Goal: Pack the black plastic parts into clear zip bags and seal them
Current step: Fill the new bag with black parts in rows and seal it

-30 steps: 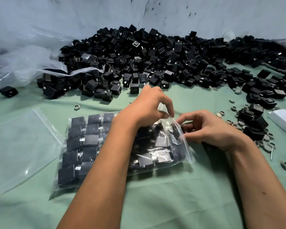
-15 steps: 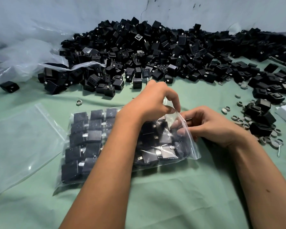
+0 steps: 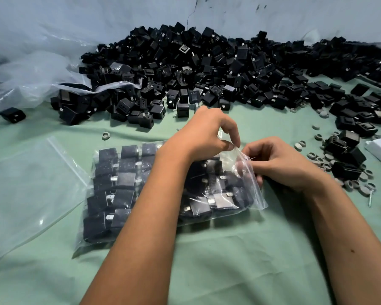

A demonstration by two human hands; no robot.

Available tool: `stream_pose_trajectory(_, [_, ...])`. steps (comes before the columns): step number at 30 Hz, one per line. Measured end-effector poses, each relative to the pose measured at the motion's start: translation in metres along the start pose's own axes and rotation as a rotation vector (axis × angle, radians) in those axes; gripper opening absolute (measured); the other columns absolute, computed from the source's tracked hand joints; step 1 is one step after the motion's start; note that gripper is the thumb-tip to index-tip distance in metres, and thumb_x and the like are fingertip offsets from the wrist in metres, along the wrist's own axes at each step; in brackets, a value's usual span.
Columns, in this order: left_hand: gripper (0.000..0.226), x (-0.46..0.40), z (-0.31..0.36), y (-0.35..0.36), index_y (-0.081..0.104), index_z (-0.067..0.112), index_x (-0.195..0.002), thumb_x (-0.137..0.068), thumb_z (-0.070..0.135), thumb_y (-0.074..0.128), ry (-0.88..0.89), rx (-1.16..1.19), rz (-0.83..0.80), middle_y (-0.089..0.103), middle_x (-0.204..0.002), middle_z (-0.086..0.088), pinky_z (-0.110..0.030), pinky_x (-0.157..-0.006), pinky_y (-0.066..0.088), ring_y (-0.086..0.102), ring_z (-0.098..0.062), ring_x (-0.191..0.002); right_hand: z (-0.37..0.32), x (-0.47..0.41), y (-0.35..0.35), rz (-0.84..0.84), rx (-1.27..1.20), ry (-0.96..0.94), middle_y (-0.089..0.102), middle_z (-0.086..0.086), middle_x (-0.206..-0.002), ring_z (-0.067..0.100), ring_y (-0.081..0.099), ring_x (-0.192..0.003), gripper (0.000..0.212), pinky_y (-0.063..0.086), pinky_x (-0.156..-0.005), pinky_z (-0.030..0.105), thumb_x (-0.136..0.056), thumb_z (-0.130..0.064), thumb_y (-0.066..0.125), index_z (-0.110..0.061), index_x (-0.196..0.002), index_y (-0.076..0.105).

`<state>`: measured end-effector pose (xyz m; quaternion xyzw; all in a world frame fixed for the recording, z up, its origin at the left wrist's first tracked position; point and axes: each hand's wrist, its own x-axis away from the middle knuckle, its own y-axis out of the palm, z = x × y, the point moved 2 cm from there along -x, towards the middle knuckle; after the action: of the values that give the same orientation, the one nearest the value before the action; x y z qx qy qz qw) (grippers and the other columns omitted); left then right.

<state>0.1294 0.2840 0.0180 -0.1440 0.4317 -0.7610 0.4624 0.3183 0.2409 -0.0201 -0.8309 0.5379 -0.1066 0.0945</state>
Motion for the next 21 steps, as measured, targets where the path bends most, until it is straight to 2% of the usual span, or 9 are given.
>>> stream_pose_trajectory(2, [0.013,0.000,-0.002,-0.001,0.079,0.035,-0.088,-0.085,0.022,0.081,-0.009,-0.005,-0.009,0.057,-0.095,0.013,-0.034,-0.092,0.039,0.042,-0.016,-0.110,-0.001,0.001,-0.003,0.061,0.010,0.025,0.070,0.011,-0.066,0.013,0.061,-0.050,0.026,0.051,-0.048,0.020,-0.088,-0.029,0.071,-0.003,-0.085,0.075])
stream_pose_trajectory(4, [0.013,0.002,-0.003,-0.002,0.080,0.035,-0.088,-0.085,0.022,0.081,-0.017,-0.001,-0.017,0.058,-0.096,0.013,-0.034,-0.092,0.039,0.042,-0.016,-0.111,-0.001,0.001,-0.005,0.117,0.070,0.043,0.070,0.000,-0.063,0.010,0.062,-0.048,0.027,0.048,-0.043,0.019,-0.100,-0.027,0.062,-0.003,-0.092,0.073])
stream_pose_trajectory(7, [0.014,0.003,-0.006,-0.004,0.080,0.035,-0.087,-0.084,0.022,0.082,-0.030,0.016,-0.016,0.060,-0.099,0.011,-0.034,-0.092,0.041,0.045,-0.015,-0.112,0.002,-0.004,-0.006,0.272,0.249,0.086,0.072,0.001,-0.061,0.012,0.059,-0.040,0.033,0.040,-0.037,0.019,-0.107,-0.030,0.053,-0.010,-0.093,0.075])
stream_pose_trajectory(10, [0.015,0.005,-0.006,-0.004,0.080,0.033,-0.086,-0.083,0.019,0.083,-0.054,0.058,-0.029,0.061,-0.101,0.007,-0.037,-0.102,0.046,0.051,-0.016,-0.113,-0.003,-0.021,-0.008,0.476,0.393,0.068,0.075,-0.001,-0.066,0.021,0.066,-0.047,0.028,0.047,-0.046,0.022,-0.106,-0.030,0.056,-0.018,-0.088,0.074])
stream_pose_trajectory(12, [0.016,0.005,-0.007,-0.004,0.081,0.031,-0.086,-0.082,0.016,0.083,-0.066,0.086,-0.043,0.062,-0.100,0.008,-0.038,-0.103,0.048,0.054,-0.014,-0.111,-0.015,-0.043,-0.010,0.534,0.408,-0.021,0.075,-0.002,-0.067,0.019,0.067,-0.051,0.023,0.047,-0.048,0.020,-0.102,-0.023,0.060,-0.017,-0.086,0.074])
stream_pose_trajectory(14, [0.017,0.006,-0.007,-0.004,0.081,0.029,-0.085,-0.081,0.013,0.083,-0.070,0.081,-0.050,0.065,-0.100,0.009,-0.035,-0.098,0.051,0.057,-0.009,-0.105,-0.031,-0.074,-0.010,0.497,0.491,-0.128,0.073,-0.003,-0.067,0.015,0.067,-0.056,0.016,0.045,-0.051,0.016,-0.098,-0.016,0.063,-0.014,-0.087,0.075])
stream_pose_trajectory(17, [0.020,0.004,-0.007,-0.003,0.082,0.026,-0.083,-0.078,0.006,0.081,-0.065,0.082,-0.066,0.072,-0.097,0.008,-0.034,-0.092,0.052,0.062,-0.010,-0.100,-0.052,-0.123,-0.010,0.314,0.790,-0.202,0.070,-0.003,-0.089,0.015,0.062,-0.077,0.019,0.050,-0.076,0.028,-0.095,-0.012,0.067,-0.018,-0.109,0.077])
stream_pose_trajectory(19, [0.022,0.003,-0.007,-0.003,0.082,0.024,-0.081,-0.077,0.002,0.078,-0.075,0.109,-0.077,0.074,-0.093,0.008,-0.034,-0.089,0.054,0.065,-0.012,-0.096,-0.054,-0.149,-0.008,0.165,0.945,-0.165,0.066,0.004,-0.104,0.020,0.060,-0.094,0.030,0.048,-0.090,0.033,-0.095,-0.016,0.069,-0.020,-0.125,0.073])
stream_pose_trajectory(21, [0.023,0.003,-0.007,-0.003,0.082,0.025,-0.080,-0.077,0.002,0.078,-0.089,0.121,-0.086,0.076,-0.090,0.007,-0.035,-0.087,0.056,0.068,-0.013,-0.094,-0.049,-0.161,-0.003,0.070,1.015,-0.087,0.066,0.008,-0.109,0.025,0.060,-0.101,0.037,0.048,-0.091,0.034,-0.094,-0.014,0.067,-0.025,-0.130,0.069])
